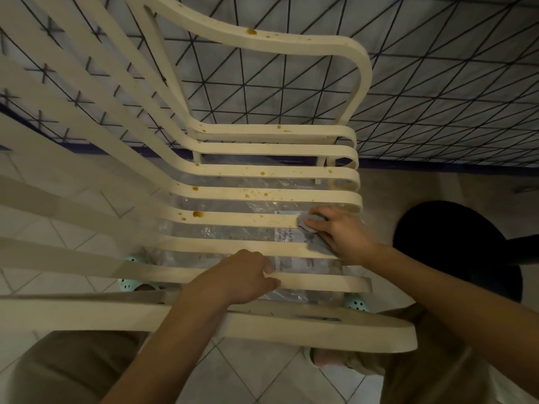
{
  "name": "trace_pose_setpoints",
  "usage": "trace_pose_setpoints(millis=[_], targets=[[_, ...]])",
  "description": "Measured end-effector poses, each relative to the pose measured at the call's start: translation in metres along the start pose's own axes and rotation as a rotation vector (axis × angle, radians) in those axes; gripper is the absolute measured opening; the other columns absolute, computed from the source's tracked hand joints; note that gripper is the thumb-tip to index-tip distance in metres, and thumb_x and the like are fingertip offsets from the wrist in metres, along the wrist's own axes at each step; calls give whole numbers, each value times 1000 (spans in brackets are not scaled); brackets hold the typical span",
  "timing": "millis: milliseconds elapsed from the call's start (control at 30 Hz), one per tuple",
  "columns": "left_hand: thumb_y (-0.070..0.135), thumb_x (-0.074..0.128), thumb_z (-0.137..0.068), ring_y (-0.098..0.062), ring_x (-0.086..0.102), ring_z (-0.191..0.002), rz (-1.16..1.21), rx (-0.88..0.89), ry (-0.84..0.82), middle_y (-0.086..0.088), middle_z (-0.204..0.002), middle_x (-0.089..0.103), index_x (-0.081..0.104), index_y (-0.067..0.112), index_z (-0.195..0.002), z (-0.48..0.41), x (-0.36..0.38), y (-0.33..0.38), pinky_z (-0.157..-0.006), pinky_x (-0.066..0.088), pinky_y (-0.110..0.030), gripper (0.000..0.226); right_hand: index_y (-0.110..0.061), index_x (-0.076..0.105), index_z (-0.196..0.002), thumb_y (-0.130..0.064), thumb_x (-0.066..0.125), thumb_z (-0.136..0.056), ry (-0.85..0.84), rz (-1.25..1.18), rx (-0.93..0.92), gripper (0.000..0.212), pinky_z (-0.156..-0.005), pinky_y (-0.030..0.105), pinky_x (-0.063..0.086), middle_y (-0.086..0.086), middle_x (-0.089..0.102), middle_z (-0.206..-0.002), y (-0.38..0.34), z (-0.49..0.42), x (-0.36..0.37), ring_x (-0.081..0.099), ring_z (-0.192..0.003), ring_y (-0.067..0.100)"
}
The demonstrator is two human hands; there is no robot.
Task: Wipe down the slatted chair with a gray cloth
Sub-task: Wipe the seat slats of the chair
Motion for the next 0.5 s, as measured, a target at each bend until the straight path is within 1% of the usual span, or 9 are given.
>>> trace_pose_setpoints(millis=[33,100,200,267,333,367,433,467,500], targets=[[43,56,-93,-20,55,-113,-2,-1,2,-5,-126,58,56,17,-129,-1,0,0,-94,45,-30,44,-20,67,-119,-19,68,-85,11,-30,25,34,-74,34,55,10,63,-120,7,5,-1,63,-100,29],[45,56,-93,-20,55,-111,-3,-6,1,-4,-125,58,57,18,-127,-2,1,-1,-94,45,-31,44,-24,65,-121,-19,63,-87,-10,-81,87,34,-74,40,58,6,60,-126,22,17,1,63,-104,28],[47,56,-92,-20,56,-108,-15,-10,-7,-4,-123,58,58,17,-125,-3,3,-4,-95,46,-34,45,-27,62,-126,-19,60,-89,-30,-103,171,38,-84,44,56,0,55,-138,36,32,5,59,-117,26],[47,56,-92,-21,56,-107,-22,-5,-10,-5,-122,59,58,15,-124,-4,3,-4,-95,47,-36,45,-24,62,-127,-27,47,-94,-13,-94,202,37,-87,42,55,0,56,-137,28,32,1,59,-118,25],[46,56,-92,-22,57,-106,-32,7,-10,-6,-120,60,59,14,-124,-5,3,-2,-95,47,-37,46,-21,60,-129,-37,32,-97,-2,-102,212,46,-88,39,55,2,58,-134,18,27,1,59,-117,24],[46,56,-92,-22,57,-105,-33,11,-10,-6,-120,60,59,13,-124,-6,3,-2,-94,47,-37,46,-21,58,-131,-37,30,-98,-10,-102,210,46,-90,38,54,2,57,-135,15,23,3,59,-117,24],[46,56,-92,-22,57,-108,-31,19,-13,-7,-123,59,58,13,-127,-5,3,-1,-95,47,-35,47,-22,53,-136,-26,39,-100,-40,-108,208,39,-96,41,51,2,52,-140,11,15,12,54,-124,24],[46,55,-93,-22,56,-109,-27,25,-17,-6,-125,58,57,14,-128,-5,3,0,-95,46,-33,48,-23,51,-138,-20,47,-98,-58,-122,207,40,-97,42,50,2,50,-143,8,10,17,51,-128,24],[45,55,-93,-22,55,-110,-22,34,-23,-6,-126,58,57,14,-128,-4,3,2,-95,46,-33,47,-23,50,-139,-16,54,-95,-66,-119,191,44,-94,43,52,1,49,-144,4,4,21,50,-129,25]])
Point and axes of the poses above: each hand's wrist, its own z-axis away from the middle knuckle, its own x-axis out of the palm, y = z × x, the point moved 6 cm from there along -z, towards the middle knuckle
